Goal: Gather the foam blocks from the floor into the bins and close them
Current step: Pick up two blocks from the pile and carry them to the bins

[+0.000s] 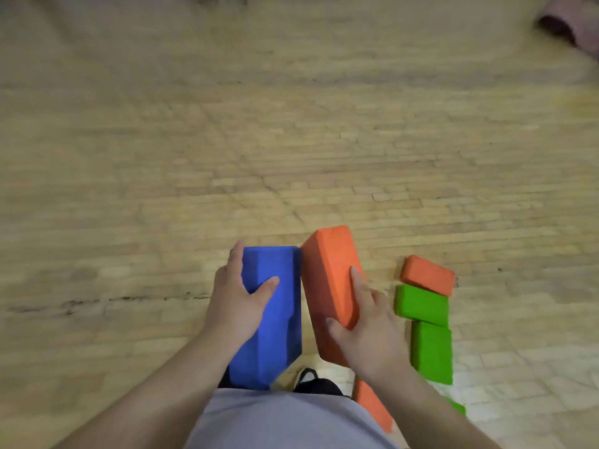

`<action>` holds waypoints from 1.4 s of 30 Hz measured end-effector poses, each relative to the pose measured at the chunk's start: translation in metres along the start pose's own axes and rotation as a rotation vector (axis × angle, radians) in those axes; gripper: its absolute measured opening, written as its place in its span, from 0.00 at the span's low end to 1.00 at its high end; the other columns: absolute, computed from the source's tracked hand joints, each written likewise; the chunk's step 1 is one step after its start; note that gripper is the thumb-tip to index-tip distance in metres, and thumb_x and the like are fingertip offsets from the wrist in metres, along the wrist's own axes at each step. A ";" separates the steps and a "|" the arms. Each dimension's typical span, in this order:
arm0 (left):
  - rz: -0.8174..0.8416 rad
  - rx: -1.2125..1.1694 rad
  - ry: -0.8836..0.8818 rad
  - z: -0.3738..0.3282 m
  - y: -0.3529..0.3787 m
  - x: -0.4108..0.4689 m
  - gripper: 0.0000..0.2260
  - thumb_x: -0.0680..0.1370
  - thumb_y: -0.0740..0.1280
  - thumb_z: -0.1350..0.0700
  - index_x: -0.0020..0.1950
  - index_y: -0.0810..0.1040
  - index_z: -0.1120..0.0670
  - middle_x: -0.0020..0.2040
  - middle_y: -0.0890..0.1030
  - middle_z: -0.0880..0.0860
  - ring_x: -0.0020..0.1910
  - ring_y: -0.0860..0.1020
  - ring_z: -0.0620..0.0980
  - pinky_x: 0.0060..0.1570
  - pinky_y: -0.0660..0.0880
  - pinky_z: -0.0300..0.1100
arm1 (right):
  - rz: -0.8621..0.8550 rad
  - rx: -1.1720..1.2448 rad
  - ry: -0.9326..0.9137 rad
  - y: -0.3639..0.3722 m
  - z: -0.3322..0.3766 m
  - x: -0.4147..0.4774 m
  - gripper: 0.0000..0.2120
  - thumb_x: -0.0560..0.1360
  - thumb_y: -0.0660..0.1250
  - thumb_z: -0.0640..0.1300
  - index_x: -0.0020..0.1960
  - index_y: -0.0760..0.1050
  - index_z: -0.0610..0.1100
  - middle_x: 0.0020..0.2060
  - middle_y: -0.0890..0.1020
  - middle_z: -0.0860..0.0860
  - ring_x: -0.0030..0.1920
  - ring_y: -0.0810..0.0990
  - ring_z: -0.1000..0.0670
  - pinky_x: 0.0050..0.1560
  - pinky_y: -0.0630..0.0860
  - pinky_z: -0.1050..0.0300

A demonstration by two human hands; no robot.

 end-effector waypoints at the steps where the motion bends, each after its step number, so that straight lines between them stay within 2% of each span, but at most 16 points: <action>1: -0.053 -0.021 -0.019 0.010 -0.021 -0.009 0.40 0.78 0.71 0.42 0.82 0.49 0.34 0.73 0.66 0.48 0.58 0.66 0.40 0.55 0.65 0.40 | 0.029 -0.008 -0.057 0.004 0.018 -0.003 0.48 0.72 0.71 0.61 0.82 0.43 0.64 0.65 0.70 0.49 0.67 0.71 0.44 0.67 0.68 0.50; 5: -0.275 -0.119 -0.091 0.061 -0.104 -0.047 0.41 0.78 0.72 0.42 0.83 0.50 0.38 0.76 0.65 0.49 0.65 0.70 0.45 0.57 0.64 0.39 | 0.132 -0.097 -0.292 0.030 0.101 -0.019 0.48 0.73 0.70 0.63 0.81 0.42 0.66 0.67 0.69 0.50 0.66 0.71 0.45 0.63 0.69 0.51; 7: -0.387 -0.176 -0.117 0.094 -0.144 -0.069 0.41 0.77 0.72 0.43 0.83 0.51 0.40 0.78 0.65 0.48 0.73 0.68 0.46 0.60 0.64 0.38 | 0.183 -0.144 -0.391 0.053 0.145 -0.033 0.48 0.73 0.70 0.63 0.81 0.41 0.67 0.68 0.68 0.51 0.68 0.71 0.46 0.61 0.70 0.52; 9: -0.493 -0.245 -0.149 0.133 -0.185 -0.095 0.42 0.77 0.73 0.44 0.83 0.52 0.40 0.78 0.65 0.44 0.76 0.64 0.45 0.65 0.64 0.38 | 0.225 -0.159 -0.485 0.081 0.189 -0.055 0.48 0.73 0.71 0.63 0.81 0.42 0.66 0.69 0.68 0.50 0.69 0.69 0.46 0.64 0.71 0.51; 11: -0.591 -0.316 -0.201 0.179 -0.228 -0.126 0.42 0.76 0.74 0.43 0.83 0.52 0.39 0.78 0.65 0.43 0.76 0.65 0.45 0.68 0.65 0.40 | 0.270 -0.179 -0.582 0.118 0.233 -0.084 0.49 0.73 0.71 0.62 0.82 0.42 0.65 0.67 0.69 0.50 0.69 0.69 0.46 0.65 0.71 0.51; 15: -0.750 -0.324 -0.298 0.269 -0.317 -0.196 0.43 0.75 0.75 0.42 0.83 0.53 0.41 0.76 0.68 0.46 0.75 0.68 0.48 0.69 0.67 0.44 | 0.381 -0.171 -0.741 0.200 0.316 -0.160 0.48 0.72 0.71 0.63 0.81 0.42 0.66 0.65 0.69 0.51 0.65 0.72 0.47 0.58 0.72 0.52; 18: -0.892 -0.318 -0.359 0.327 -0.382 -0.259 0.43 0.75 0.75 0.43 0.83 0.54 0.41 0.77 0.68 0.45 0.74 0.69 0.46 0.73 0.68 0.47 | 0.478 -0.141 -0.837 0.261 0.373 -0.225 0.48 0.71 0.70 0.64 0.80 0.43 0.67 0.66 0.69 0.52 0.66 0.72 0.47 0.63 0.73 0.48; 20: -0.971 -0.327 -0.397 0.360 -0.420 -0.295 0.43 0.74 0.75 0.43 0.83 0.54 0.41 0.76 0.68 0.44 0.74 0.70 0.46 0.74 0.68 0.49 | 0.532 -0.131 -0.902 0.295 0.407 -0.263 0.48 0.71 0.71 0.64 0.80 0.43 0.67 0.67 0.68 0.52 0.67 0.70 0.48 0.66 0.71 0.48; 23: -1.044 -0.352 -0.458 0.397 -0.460 -0.339 0.43 0.74 0.75 0.40 0.82 0.52 0.37 0.73 0.70 0.44 0.69 0.72 0.46 0.71 0.70 0.50 | 0.588 -0.133 -0.982 0.332 0.451 -0.309 0.48 0.72 0.72 0.63 0.81 0.44 0.67 0.67 0.68 0.53 0.67 0.70 0.49 0.65 0.71 0.52; 26: -1.126 -0.383 -0.505 0.426 -0.486 -0.364 0.44 0.74 0.75 0.39 0.82 0.52 0.36 0.74 0.70 0.42 0.71 0.72 0.45 0.72 0.70 0.51 | 0.642 -0.148 -1.046 0.363 0.485 -0.337 0.48 0.72 0.72 0.62 0.81 0.44 0.67 0.66 0.69 0.53 0.66 0.71 0.49 0.65 0.72 0.48; 29: -1.208 -0.418 -0.568 0.450 -0.505 -0.376 0.43 0.74 0.75 0.41 0.82 0.53 0.38 0.72 0.72 0.43 0.69 0.73 0.46 0.70 0.71 0.49 | 0.702 -0.172 -1.096 0.394 0.519 -0.352 0.48 0.72 0.72 0.61 0.80 0.44 0.67 0.68 0.68 0.53 0.69 0.70 0.49 0.66 0.72 0.48; 32: -1.280 -0.437 -0.621 0.474 -0.526 -0.376 0.43 0.75 0.75 0.42 0.83 0.53 0.40 0.74 0.71 0.44 0.70 0.73 0.46 0.69 0.70 0.46 | 0.747 -0.190 -1.151 0.428 0.553 -0.357 0.47 0.72 0.72 0.60 0.81 0.44 0.66 0.68 0.68 0.53 0.69 0.70 0.49 0.66 0.70 0.49; 37: -1.358 -0.462 -0.713 0.509 -0.576 -0.343 0.43 0.73 0.74 0.38 0.80 0.52 0.33 0.72 0.72 0.44 0.68 0.74 0.46 0.70 0.72 0.52 | 0.833 -0.172 -1.214 0.490 0.623 -0.341 0.48 0.71 0.72 0.61 0.79 0.43 0.70 0.68 0.69 0.54 0.68 0.71 0.49 0.66 0.72 0.46; 42: -1.441 -0.451 -0.732 0.519 -0.649 -0.272 0.42 0.76 0.75 0.43 0.82 0.53 0.38 0.69 0.70 0.42 0.63 0.73 0.43 0.62 0.70 0.42 | 0.901 -0.168 -1.298 0.533 0.727 -0.297 0.47 0.71 0.72 0.61 0.81 0.45 0.67 0.68 0.69 0.54 0.67 0.70 0.51 0.67 0.71 0.48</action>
Point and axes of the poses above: each hand's wrist, its own x-axis towards the middle knuckle, its own y-axis out of the palm, z = x × y, the point moved 2 cm from there along x, towards the middle knuckle
